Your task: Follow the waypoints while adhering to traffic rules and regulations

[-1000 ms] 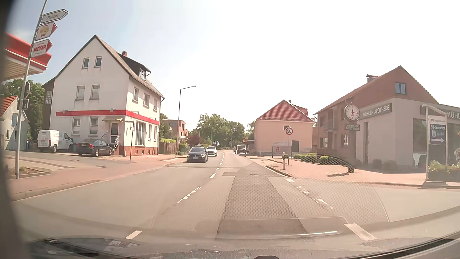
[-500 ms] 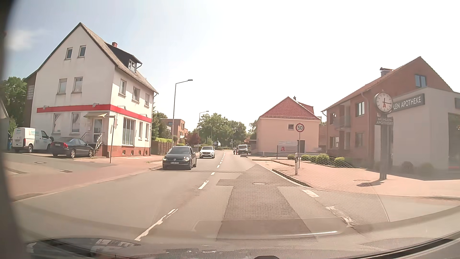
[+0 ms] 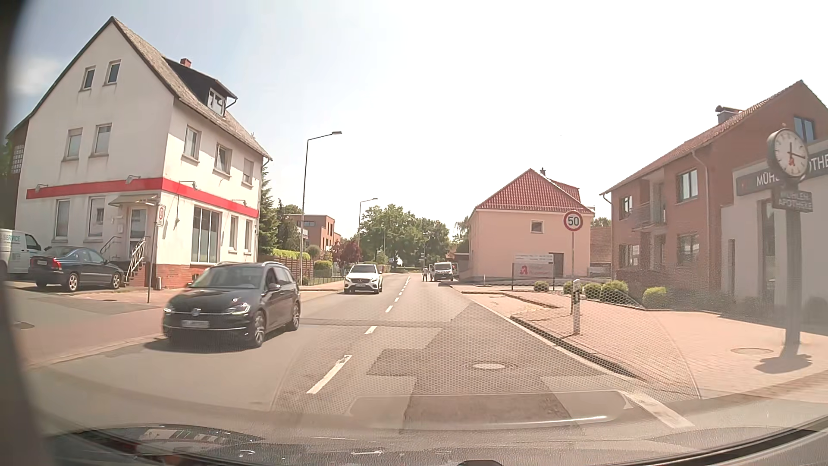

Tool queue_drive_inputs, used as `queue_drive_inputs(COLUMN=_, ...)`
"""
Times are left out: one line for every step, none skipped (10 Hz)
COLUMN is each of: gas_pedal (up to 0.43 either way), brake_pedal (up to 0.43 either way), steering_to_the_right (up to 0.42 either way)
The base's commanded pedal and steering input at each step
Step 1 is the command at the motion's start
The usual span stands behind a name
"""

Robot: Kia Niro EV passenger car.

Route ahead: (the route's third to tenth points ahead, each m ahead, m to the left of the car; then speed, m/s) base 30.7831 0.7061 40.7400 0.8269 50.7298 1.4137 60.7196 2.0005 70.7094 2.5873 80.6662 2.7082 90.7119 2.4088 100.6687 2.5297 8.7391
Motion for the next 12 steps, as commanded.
queue_drive_inputs(gas_pedal=0.228, brake_pedal=0.000, steering_to_the_right=-0.004)
queue_drive_inputs(gas_pedal=0.228, brake_pedal=0.000, steering_to_the_right=-0.006)
queue_drive_inputs(gas_pedal=0.228, brake_pedal=0.000, steering_to_the_right=-0.007)
queue_drive_inputs(gas_pedal=0.240, brake_pedal=0.000, steering_to_the_right=-0.007)
queue_drive_inputs(gas_pedal=0.240, brake_pedal=0.000, steering_to_the_right=-0.007)
queue_drive_inputs(gas_pedal=0.240, brake_pedal=0.000, steering_to_the_right=-0.007)
queue_drive_inputs(gas_pedal=0.240, brake_pedal=0.000, steering_to_the_right=-0.007)
queue_drive_inputs(gas_pedal=0.240, brake_pedal=0.000, steering_to_the_right=-0.008)
queue_drive_inputs(gas_pedal=0.240, brake_pedal=0.000, steering_to_the_right=-0.009)
queue_drive_inputs(gas_pedal=0.248, brake_pedal=0.000, steering_to_the_right=-0.012)
queue_drive_inputs(gas_pedal=0.248, brake_pedal=0.000, steering_to_the_right=-0.014)
queue_drive_inputs(gas_pedal=0.248, brake_pedal=0.000, steering_to_the_right=-0.014)
